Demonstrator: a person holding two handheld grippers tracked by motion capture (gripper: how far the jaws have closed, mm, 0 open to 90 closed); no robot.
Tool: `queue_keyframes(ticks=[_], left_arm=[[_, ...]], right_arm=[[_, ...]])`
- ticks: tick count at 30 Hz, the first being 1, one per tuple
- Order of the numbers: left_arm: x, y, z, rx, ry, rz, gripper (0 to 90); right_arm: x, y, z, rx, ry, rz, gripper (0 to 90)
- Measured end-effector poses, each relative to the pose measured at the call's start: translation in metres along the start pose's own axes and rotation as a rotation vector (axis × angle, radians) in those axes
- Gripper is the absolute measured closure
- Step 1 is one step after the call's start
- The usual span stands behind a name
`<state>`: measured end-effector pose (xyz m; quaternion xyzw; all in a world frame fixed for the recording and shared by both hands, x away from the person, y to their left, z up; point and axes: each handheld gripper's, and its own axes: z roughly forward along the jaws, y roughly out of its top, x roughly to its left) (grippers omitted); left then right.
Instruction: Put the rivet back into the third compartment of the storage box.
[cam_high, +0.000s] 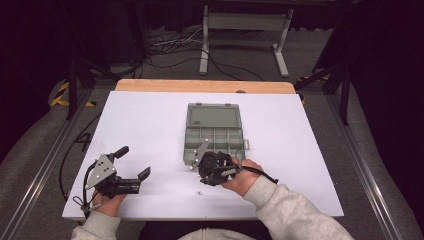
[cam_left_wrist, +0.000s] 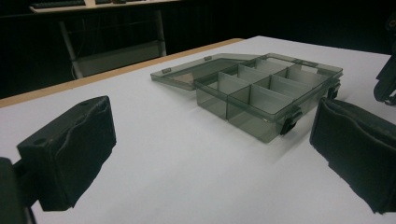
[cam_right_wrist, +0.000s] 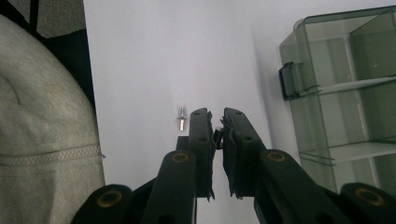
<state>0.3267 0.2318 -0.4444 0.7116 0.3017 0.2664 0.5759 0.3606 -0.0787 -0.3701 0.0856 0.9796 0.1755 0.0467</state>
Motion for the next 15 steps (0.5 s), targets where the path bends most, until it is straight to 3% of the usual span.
queue_keyframes(ticks=[15], left_arm=[[0.001,0.0,0.0,0.004,0.001,0.004,0.9]], right_arm=[[-0.019,0.01,-0.032,-0.042,-0.044,0.011,82.0]])
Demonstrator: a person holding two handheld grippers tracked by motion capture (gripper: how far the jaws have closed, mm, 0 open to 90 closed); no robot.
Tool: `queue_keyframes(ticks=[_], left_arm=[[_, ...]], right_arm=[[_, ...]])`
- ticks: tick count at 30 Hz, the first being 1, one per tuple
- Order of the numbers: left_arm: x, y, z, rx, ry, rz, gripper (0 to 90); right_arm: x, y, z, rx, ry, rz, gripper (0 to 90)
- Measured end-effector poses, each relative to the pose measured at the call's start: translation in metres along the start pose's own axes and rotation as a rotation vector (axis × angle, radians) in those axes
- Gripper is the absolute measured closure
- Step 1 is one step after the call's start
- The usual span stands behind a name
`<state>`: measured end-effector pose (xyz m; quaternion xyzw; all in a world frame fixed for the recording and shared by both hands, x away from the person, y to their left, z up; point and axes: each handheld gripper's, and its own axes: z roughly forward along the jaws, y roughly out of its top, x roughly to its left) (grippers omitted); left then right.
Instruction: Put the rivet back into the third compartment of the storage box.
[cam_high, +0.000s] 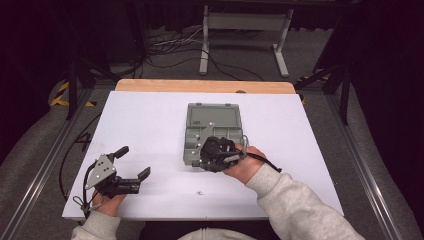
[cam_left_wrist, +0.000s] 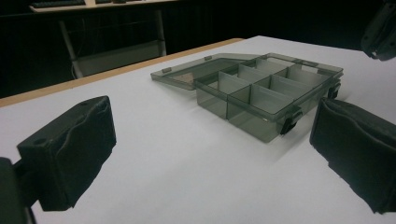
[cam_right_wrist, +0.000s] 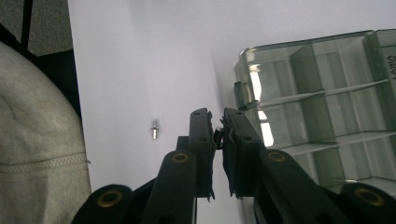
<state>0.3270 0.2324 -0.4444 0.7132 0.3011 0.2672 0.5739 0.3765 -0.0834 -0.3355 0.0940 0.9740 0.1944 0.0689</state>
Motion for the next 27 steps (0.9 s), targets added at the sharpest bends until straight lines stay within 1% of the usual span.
queue_keyframes(ticks=[3,5,6,9,12,13,14,17,22,26,27], left_arm=[[0.0,0.0,0.0,0.0,0.0,0.0,0.9],[0.0,0.0,0.0,0.0,0.0,0.0,0.9],[0.0,0.0,0.0,0.0,0.0,0.0,0.9],[0.0,0.0,0.0,0.0,0.0,0.0,0.9],[0.0,0.0,0.0,0.002,-0.001,0.0,0.9],[0.0,0.0,0.0,0.002,-0.001,0.0,0.9],[0.0,0.0,0.0,0.002,-0.001,0.0,0.9],[0.0,0.0,0.0,0.001,-0.003,-0.001,0.9],[0.0,0.0,0.0,0.002,-0.002,-0.003,0.9],[0.0,0.0,0.0,0.003,-0.002,-0.003,0.9],[0.0,0.0,0.0,0.003,-0.002,-0.003,1.0]], right_arm=[[-0.008,0.001,-0.005,-0.011,-0.007,-0.002,82.0],[-0.013,0.002,-0.009,-0.018,-0.01,0.019,82.0],[-0.013,0.002,-0.009,-0.018,-0.01,0.019,82.0],[-0.024,0.002,-0.013,-0.026,-0.023,0.043,82.1],[-0.033,0.002,-0.015,-0.037,-0.04,0.055,82.1],[-0.036,0.001,-0.016,-0.035,-0.039,0.064,82.1],[-0.04,0.001,-0.016,-0.036,-0.044,0.063,82.1],[-0.05,0.0,-0.017,-0.043,-0.051,0.088,82.2],[-0.067,0.001,-0.017,-0.036,-0.071,0.119,82.2],[-0.079,0.001,-0.018,-0.046,-0.084,0.144,82.2],[-0.082,0.0,-0.018,-0.05,-0.085,0.157,82.2]])
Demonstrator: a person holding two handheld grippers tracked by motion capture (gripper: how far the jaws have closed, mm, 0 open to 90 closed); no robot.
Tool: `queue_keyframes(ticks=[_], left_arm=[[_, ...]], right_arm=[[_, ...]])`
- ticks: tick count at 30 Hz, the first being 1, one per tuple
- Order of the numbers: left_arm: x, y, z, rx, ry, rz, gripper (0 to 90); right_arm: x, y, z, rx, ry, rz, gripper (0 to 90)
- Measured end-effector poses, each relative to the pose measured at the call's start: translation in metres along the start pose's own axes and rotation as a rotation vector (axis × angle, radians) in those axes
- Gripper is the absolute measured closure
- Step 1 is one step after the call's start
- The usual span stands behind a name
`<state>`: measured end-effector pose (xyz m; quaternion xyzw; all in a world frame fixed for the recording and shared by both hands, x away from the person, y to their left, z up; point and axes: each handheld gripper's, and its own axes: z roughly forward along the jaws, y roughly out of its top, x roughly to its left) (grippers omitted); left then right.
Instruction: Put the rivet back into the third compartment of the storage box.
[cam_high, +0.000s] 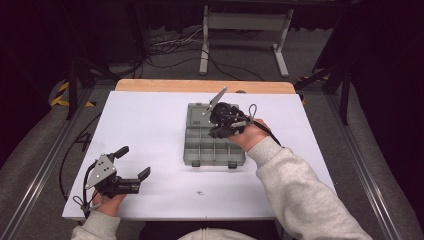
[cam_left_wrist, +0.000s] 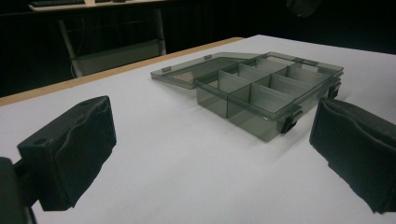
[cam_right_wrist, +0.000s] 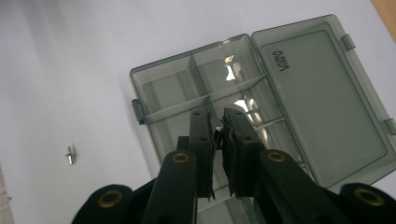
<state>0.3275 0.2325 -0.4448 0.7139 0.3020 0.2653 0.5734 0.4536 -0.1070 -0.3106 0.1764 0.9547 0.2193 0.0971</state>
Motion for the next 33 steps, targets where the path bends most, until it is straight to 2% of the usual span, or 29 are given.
queue_keyframes(ticks=[2,10,11,18,24,33], left_arm=[[0.0,0.0,0.0,0.002,-0.001,0.003,0.9],[0.0,0.0,0.0,-0.002,0.0,0.0,1.0],[0.0,0.0,0.0,-0.002,0.0,0.0,1.0],[0.0,0.0,0.0,-0.002,-0.001,0.001,1.0],[0.0,0.0,0.0,0.001,-0.003,0.002,1.0],[0.0,0.0,0.0,-0.001,-0.003,0.0,1.1]], right_arm=[[-0.003,0.0,0.001,0.0,-0.005,0.009,82.2],[-0.031,-0.003,0.009,-0.01,-0.039,0.077,82.3],[-0.031,-0.003,0.009,-0.01,-0.039,0.077,82.3],[-0.05,-0.008,0.022,0.002,-0.069,0.125,82.2],[-0.059,-0.012,0.035,0.017,-0.072,0.149,82.2],[-0.063,-0.02,0.049,0.038,-0.065,0.173,82.2]])
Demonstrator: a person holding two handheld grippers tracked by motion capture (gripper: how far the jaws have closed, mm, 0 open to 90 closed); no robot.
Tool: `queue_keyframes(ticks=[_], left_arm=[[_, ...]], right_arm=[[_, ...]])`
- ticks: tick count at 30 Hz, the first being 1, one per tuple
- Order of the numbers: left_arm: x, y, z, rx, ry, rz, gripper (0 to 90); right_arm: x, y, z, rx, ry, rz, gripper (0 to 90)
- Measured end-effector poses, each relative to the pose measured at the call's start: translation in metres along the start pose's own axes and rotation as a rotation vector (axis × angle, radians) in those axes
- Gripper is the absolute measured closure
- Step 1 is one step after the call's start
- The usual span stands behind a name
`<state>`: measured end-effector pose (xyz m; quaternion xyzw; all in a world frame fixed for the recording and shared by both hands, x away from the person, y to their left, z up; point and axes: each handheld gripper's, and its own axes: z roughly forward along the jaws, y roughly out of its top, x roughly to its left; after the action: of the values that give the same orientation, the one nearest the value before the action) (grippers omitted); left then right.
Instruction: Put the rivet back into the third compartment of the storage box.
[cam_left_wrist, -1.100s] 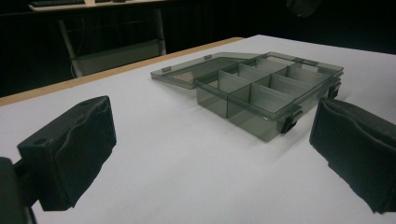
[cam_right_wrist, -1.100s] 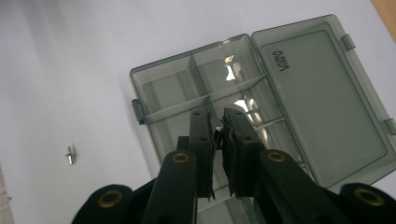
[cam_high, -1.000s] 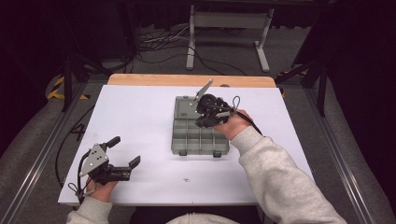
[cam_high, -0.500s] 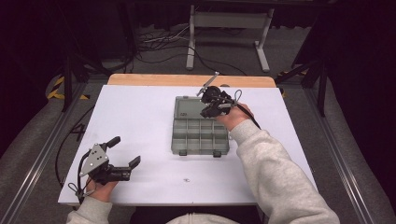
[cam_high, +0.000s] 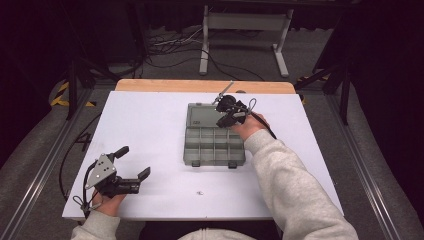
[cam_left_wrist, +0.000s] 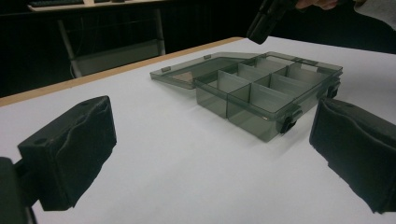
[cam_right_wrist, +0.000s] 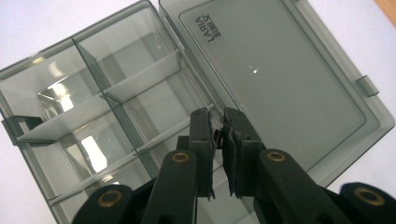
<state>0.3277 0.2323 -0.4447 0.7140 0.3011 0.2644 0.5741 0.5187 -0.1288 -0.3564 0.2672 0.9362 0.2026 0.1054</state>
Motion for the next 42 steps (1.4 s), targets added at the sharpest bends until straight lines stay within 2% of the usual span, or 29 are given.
queue_keyframes(ticks=[15,34,37,38,39,41,42], left_arm=[[0.0,0.0,0.0,0.007,-0.007,0.002,1.1],[0.0,0.0,0.0,0.007,-0.007,0.002,1.1],[0.0,0.0,0.0,0.005,-0.005,0.001,1.1],[0.0,0.0,0.0,0.005,-0.005,0.001,1.1],[0.0,0.0,0.0,0.009,-0.005,0.002,1.1],[0.0,0.0,0.0,0.006,-0.004,0.002,1.1],[0.0,0.0,0.0,0.007,-0.004,0.001,1.1]], right_arm=[[-0.002,-0.014,0.022,0.046,0.026,0.01,82.2],[0.0,-0.022,0.037,0.093,0.036,0.019,81.8],[0.001,-0.021,0.035,0.078,0.026,0.015,71.9],[0.001,-0.021,0.035,0.078,0.026,0.015,71.9],[0.004,-0.019,0.029,0.053,0.024,0.008,64.2],[0.006,-0.018,0.025,0.042,0.017,0.004,61.1],[0.01,-0.017,0.018,0.016,0.012,-0.005,59.0]])
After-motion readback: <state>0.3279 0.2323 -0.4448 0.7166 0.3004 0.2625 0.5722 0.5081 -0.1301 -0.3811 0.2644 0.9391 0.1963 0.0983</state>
